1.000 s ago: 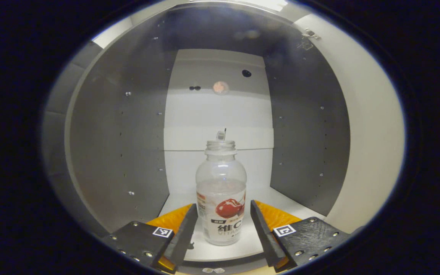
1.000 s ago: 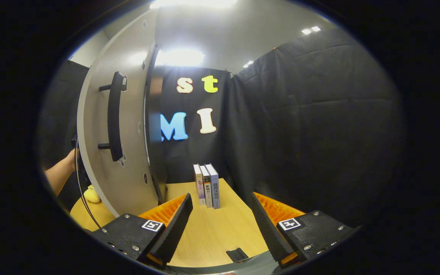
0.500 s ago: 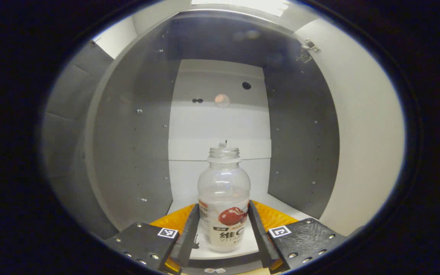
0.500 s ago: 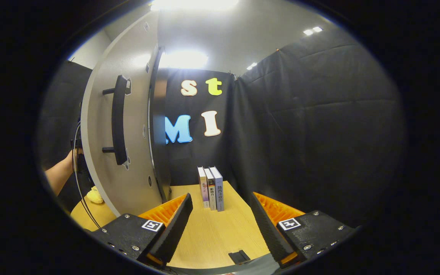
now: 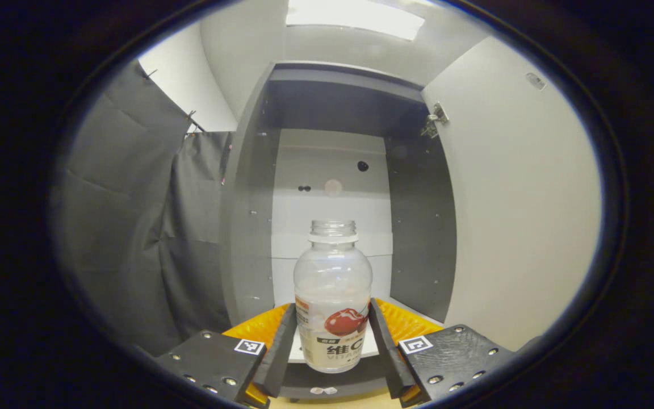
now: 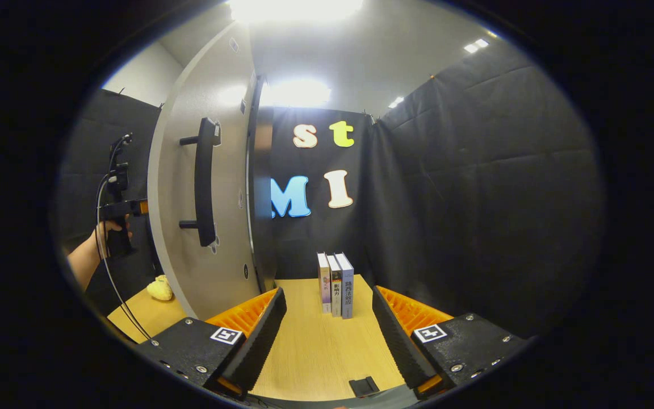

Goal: Open the cabinet door with the right hand, grasp the bottle in the cabinet with the left hand and place it on the coaster, then close the cabinet door with the right hand.

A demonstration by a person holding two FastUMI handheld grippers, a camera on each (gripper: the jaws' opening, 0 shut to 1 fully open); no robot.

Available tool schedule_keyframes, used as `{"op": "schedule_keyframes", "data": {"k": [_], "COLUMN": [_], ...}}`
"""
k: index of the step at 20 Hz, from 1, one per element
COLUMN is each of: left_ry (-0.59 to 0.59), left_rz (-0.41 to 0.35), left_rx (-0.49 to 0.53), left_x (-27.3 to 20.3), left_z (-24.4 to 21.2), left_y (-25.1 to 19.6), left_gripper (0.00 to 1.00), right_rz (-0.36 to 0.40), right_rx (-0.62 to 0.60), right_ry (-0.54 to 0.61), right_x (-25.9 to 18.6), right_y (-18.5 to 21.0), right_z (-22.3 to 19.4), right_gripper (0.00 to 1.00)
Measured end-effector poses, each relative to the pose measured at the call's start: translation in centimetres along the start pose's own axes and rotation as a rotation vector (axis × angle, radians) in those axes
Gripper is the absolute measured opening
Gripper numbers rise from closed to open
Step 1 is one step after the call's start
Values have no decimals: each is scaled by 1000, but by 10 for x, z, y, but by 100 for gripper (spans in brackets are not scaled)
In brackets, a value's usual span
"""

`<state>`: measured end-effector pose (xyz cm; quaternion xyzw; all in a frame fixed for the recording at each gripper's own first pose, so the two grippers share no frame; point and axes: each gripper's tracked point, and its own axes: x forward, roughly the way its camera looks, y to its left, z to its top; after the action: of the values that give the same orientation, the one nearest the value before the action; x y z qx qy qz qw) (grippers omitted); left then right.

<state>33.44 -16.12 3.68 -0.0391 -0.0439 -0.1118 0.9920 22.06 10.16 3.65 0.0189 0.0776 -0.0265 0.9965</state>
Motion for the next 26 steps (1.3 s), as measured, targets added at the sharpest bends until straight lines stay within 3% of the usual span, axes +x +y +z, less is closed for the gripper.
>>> {"op": "schedule_keyframes", "data": {"k": [15,26], "left_ry": [35,99], "left_rz": [100,95], "left_rx": [-22,-47], "left_x": [-162,-257], "left_z": [-53,-136], "left_y": [17,16], "left_gripper": [71,71], "right_rz": [107,130], "right_rx": [4,11], "right_ry": [-56,-66], "right_x": [-3,-6], "right_y": [13,23], "right_z": [9,6], "right_gripper": [94,94]}}
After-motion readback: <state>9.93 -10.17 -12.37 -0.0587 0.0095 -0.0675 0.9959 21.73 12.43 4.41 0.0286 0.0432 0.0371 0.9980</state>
